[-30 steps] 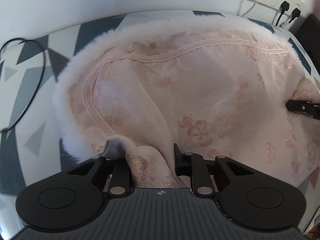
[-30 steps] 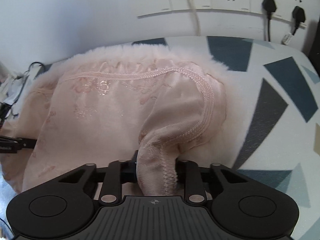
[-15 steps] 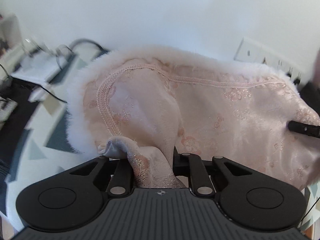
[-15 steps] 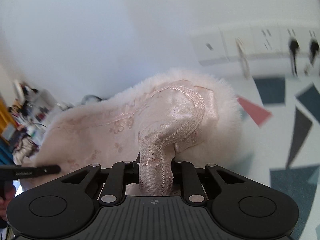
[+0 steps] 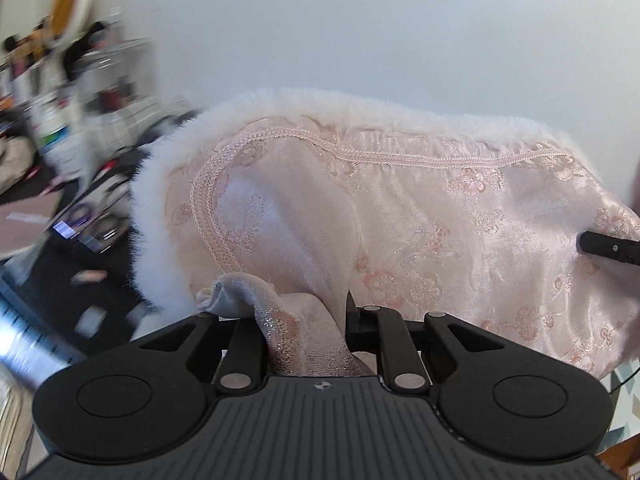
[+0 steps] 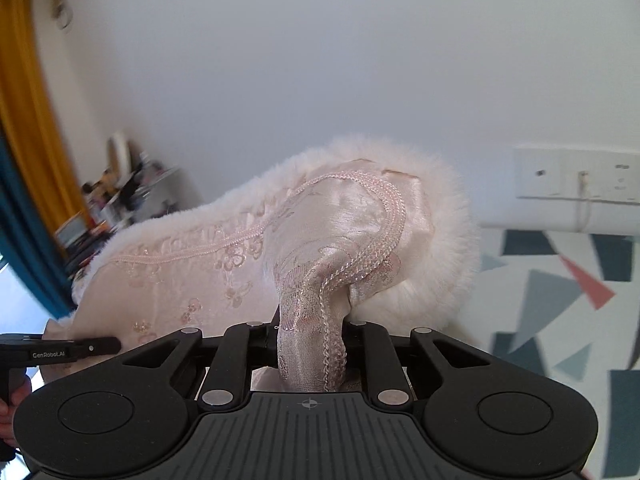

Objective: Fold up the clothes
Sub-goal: 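Grasp the jacket's piped hem edge with both grippers, then lift the folded jacket by its hem with both grippers and carry it toward the balcony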

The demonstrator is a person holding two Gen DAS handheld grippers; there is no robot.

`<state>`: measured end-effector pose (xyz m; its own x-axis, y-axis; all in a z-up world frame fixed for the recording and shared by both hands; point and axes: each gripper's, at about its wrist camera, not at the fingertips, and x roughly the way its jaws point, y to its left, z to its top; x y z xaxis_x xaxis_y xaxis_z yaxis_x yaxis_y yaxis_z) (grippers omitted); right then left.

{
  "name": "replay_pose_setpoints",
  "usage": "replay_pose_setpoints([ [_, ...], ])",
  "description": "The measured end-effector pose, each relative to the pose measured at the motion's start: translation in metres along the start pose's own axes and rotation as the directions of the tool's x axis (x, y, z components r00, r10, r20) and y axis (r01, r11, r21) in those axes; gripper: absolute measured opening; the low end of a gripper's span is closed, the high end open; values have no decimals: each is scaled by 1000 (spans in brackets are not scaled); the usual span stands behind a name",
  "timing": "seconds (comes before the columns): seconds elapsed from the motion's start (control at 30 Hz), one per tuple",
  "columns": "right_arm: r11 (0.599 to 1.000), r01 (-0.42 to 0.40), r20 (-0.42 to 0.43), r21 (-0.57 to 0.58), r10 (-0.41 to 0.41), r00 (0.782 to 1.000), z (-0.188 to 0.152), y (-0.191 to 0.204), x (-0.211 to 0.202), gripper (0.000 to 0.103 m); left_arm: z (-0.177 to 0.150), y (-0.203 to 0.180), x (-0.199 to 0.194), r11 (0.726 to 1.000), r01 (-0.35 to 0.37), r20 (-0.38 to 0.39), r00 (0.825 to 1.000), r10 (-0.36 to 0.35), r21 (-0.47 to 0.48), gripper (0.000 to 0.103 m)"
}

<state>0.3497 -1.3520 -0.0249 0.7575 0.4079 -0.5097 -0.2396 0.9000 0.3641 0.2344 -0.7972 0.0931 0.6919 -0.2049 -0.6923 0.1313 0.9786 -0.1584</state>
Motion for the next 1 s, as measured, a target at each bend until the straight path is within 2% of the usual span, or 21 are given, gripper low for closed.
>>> replay_pose_setpoints([
  [0.13, 996, -84, -62, -36, 82, 995, -7, 40, 13, 15, -24, 30, -29, 993, -83, -8, 997, 82, -85, 16],
  [0.23, 984, -164, -115, -65, 156, 981, -9, 68, 24, 15, -38, 48, -46, 975, -152, -17, 988, 151, -163, 16],
  [0.4, 948, -299, -207, -111, 272, 940, -13, 118, 47, 15, -65, 70, -90, 925, -261, -51, 965, 257, -276, 16],
  [0.6, 886, -437, -306, -157, 378, 874, -23, 193, 68, 15, -105, 106, -147, 845, -363, -56, 926, 372, -392, 16],
  [0.7, 853, -489, -349, -182, 409, 843, -34, 243, 73, 15, -129, 134, -173, 807, -387, -58, 912, 405, -445, 16],
  [0.8, 826, -522, -380, -214, 422, 823, -50, 294, 74, 15, -156, 164, -203, 779, -395, -57, 904, 423, -487, 14],
  [0.93, 801, -545, -401, -247, 427, 811, -87, 369, 64, 15, -186, 206, -250, 775, -397, -42, 900, 434, -491, 12],
  [1.0, 803, -544, -404, -242, 426, 809, -106, 405, 58, 15, -201, 234, -267, 777, -403, -51, 899, 435, -484, 12],
])
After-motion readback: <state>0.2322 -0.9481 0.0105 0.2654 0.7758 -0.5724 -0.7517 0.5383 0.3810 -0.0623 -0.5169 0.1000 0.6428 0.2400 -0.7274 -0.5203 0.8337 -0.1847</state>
